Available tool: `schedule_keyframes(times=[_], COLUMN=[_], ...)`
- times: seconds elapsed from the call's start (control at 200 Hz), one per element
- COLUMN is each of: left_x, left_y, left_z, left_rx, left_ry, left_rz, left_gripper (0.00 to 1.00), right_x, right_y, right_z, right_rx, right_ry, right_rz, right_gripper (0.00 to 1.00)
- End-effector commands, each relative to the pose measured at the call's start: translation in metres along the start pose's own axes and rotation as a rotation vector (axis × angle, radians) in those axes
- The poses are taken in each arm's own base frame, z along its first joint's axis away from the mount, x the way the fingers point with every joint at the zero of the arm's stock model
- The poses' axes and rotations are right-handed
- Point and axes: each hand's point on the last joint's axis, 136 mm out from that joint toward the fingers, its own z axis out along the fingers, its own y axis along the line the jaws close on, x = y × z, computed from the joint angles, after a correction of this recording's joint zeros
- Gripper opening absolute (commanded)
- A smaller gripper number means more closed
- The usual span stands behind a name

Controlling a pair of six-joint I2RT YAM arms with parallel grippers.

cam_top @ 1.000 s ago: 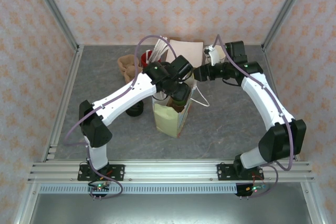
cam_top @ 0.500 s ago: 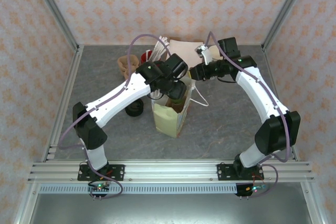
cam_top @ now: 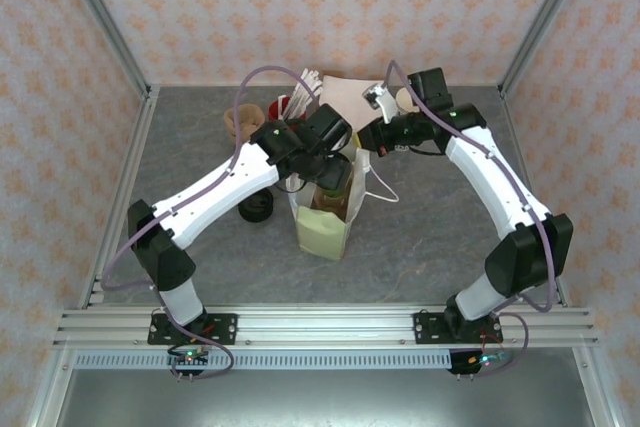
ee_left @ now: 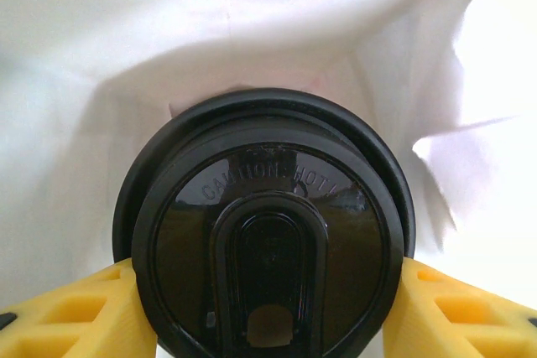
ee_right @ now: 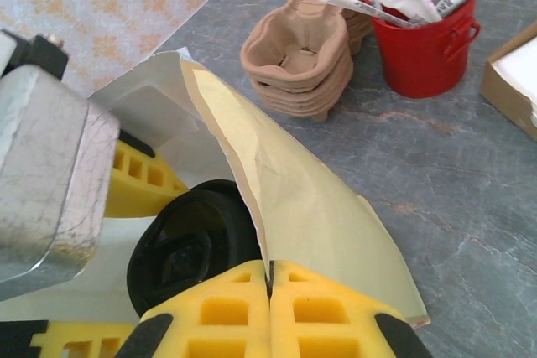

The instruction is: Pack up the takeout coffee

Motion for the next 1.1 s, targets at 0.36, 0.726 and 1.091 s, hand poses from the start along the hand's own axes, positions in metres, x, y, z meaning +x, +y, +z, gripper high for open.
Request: schedule_keyframes(times=[0.36, 0.726, 1.091], left_x=[-0.006, -0.022, -0.018], left_y=[0.018, 0.011, 0.005], left_z=[-0.009, 0.010, 0.029], left_rx=[-0.106, -0.093, -0.081], left_ry=[-0.114, -0.154, -0.122], left_rz=[-0.031, -0.058, -0.050], left_gripper=[0.52, 0.52, 0.52], right_x=[-0.019, -0.016, -0.015], right_y=[0.027, 0.029, 0.028], right_z=[-0.028, -0.023, -0.024], right_rx=[0.086, 0.070, 0.077], right_ry=[-0.173, -0.179, -0.184], right_rz=[-0.177, -0.139, -0.130], right_gripper=[0.00, 0.00, 0.00])
